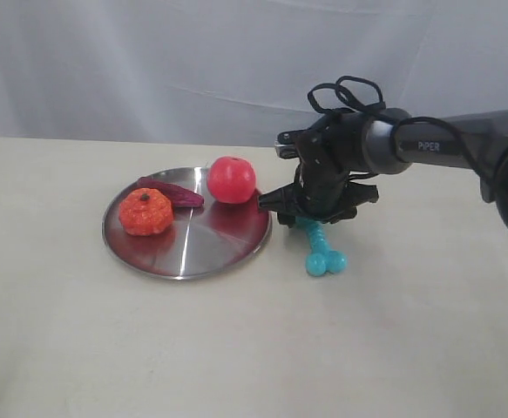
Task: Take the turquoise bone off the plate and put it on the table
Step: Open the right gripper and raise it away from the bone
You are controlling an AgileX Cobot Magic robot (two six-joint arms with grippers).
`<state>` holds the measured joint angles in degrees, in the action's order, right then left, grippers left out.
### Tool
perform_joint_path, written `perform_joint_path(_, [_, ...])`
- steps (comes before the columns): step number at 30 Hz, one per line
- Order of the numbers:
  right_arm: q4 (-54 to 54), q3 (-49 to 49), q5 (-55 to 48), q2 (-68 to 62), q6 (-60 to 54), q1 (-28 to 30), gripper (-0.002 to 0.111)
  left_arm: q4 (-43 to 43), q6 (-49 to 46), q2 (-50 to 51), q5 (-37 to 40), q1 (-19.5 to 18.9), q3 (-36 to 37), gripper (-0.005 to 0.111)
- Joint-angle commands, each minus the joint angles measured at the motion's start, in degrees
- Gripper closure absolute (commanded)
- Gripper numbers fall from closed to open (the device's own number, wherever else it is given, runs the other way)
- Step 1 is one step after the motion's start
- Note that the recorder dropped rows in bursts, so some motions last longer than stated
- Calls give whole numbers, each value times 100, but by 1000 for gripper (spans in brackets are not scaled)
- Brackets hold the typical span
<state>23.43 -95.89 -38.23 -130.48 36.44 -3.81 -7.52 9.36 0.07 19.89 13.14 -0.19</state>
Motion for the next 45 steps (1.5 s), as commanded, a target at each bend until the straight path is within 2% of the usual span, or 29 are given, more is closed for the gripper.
perform_joint_path(1, [74, -2, -85, 241, -170, 34, 44, -2, 5, -7, -4, 13, 19, 107])
perform_joint_path(10, [74, -2, -1217, 1464, -848, 19, 44, -2, 5, -7, -4, 13, 19, 107])
perform_joint_path(16, [74, -2, -2506, 2448, -1333, -259, 60, -2, 32, -7, -4, 13, 19, 107])
perform_joint_path(20, [50, -2, -3173, 3142, -1378, -693, 62, -2, 32, -7, -4, 13, 19, 107])
perform_joint_path(23, [37, 24, -3173, 3656, -1324, -1291, 62, -2, 32, -7, -4, 13, 19, 107])
perform_joint_path(28, [461, 623, -3173, 4680, -720, -2230, 62, -2, 32, -7, -4, 13, 19, 107])
perform_joint_path(35, [200, 1753, -3173, 6031, -454, -2400, 63, -2, 32, -7, -4, 13, 19, 107])
perform_joint_path(37, [23, 2171, -3173, 6391, -454, -2400, 71, -2, 32, -7, -4, 13, 19, 107])
perform_joint_path(42, [-164, 3222, -3173, 7296, -454, -2400, 106, -2, 32, -7, -4, 13, 19, 107])
perform_joint_path(45, [-237, 3679, -3173, 7714, -454, -2400, 109, -2, 21, -7, -4, 13, 19, 107])
